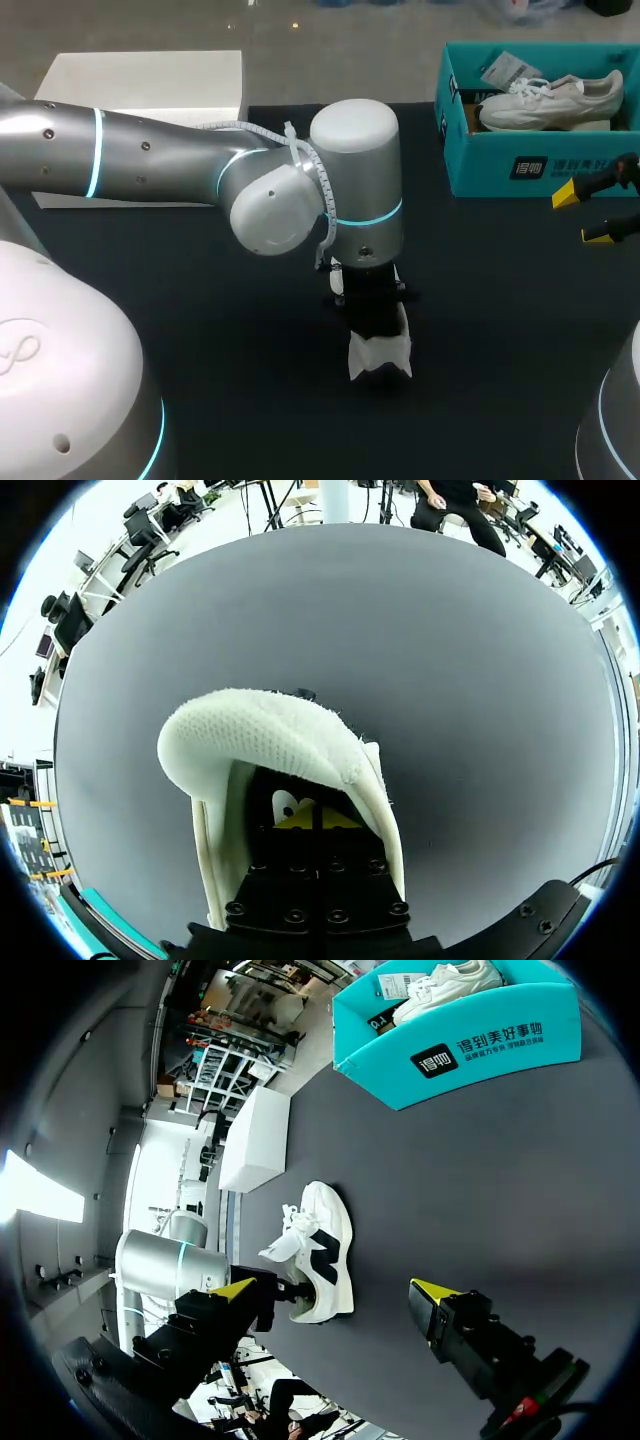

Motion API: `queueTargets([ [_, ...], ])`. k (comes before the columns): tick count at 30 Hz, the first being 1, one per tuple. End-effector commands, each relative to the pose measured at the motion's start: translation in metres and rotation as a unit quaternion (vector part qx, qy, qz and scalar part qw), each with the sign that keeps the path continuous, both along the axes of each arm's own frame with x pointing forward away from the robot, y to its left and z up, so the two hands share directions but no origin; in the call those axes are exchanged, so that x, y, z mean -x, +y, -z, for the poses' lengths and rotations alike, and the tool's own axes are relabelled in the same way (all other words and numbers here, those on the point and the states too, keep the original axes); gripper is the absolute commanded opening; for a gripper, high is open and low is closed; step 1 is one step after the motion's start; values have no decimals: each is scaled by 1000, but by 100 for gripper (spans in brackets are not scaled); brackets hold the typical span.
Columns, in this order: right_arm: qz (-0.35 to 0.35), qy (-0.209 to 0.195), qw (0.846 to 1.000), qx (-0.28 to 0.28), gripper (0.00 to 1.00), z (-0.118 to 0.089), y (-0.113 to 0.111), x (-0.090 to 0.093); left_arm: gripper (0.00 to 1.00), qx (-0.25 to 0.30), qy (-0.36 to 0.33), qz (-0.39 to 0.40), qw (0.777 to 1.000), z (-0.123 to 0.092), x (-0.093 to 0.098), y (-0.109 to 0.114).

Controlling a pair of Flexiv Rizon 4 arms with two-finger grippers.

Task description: Take the shoe out of the shoebox, open the shoe tongue, remove and reinsert the insole, then place the shoe into the shoebox

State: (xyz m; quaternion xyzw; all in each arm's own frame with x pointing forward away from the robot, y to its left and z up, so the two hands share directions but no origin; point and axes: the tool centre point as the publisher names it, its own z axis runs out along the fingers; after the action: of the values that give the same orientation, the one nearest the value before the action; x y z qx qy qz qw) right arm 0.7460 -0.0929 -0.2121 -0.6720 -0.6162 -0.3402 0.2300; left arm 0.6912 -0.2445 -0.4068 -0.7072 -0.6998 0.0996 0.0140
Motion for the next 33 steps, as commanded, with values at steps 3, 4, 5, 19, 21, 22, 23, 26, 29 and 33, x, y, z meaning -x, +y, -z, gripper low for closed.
queueTargets([
  [3, 1, 0, 1000, 2, 100, 0, 1, 1, 0, 6, -28, -3, 1000, -12, 8, -7],
  [4, 1, 0, 1000, 2, 100, 0, 1, 1, 0, 8, -34, -4, 999, -16, 9, -7],
  [5, 1, 0, 1000, 2, 100, 0, 1, 1, 0, 9, -37, -4, 999, -19, 10, -8],
  [19, 1, 0, 1000, 2, 100, 0, 1, 1, 0, 9, -37, -14, 999, 9, 14, -22],
  [21, 1, 0, 1000, 2, 100, 0, 1, 1, 0, 7, -34, -16, 999, 6, 12, -20],
  [22, 1, 0, 1000, 2, 100, 0, 1, 1, 0, 7, -37, -18, 999, 2, 11, -18],
  [23, 1, 0, 1000, 2, 100, 0, 1, 1, 0, 7, -42, -20, 999, -2, 9, -15],
  [26, 1, 0, 1000, 2, 100, 0, 1, 1, 0, 7, -61, -28, 998, -14, 1, -8],
  [29, 1, 0, 1000, 2, 100, 0, 1, 1, 0, 0, -83, -36, 996, -21, -9, -2],
  [33, 1, 0, 1000, 2, 100, 0, 1, 1, 0, 3, -113, -30, 993, -23, -20, 0],
])
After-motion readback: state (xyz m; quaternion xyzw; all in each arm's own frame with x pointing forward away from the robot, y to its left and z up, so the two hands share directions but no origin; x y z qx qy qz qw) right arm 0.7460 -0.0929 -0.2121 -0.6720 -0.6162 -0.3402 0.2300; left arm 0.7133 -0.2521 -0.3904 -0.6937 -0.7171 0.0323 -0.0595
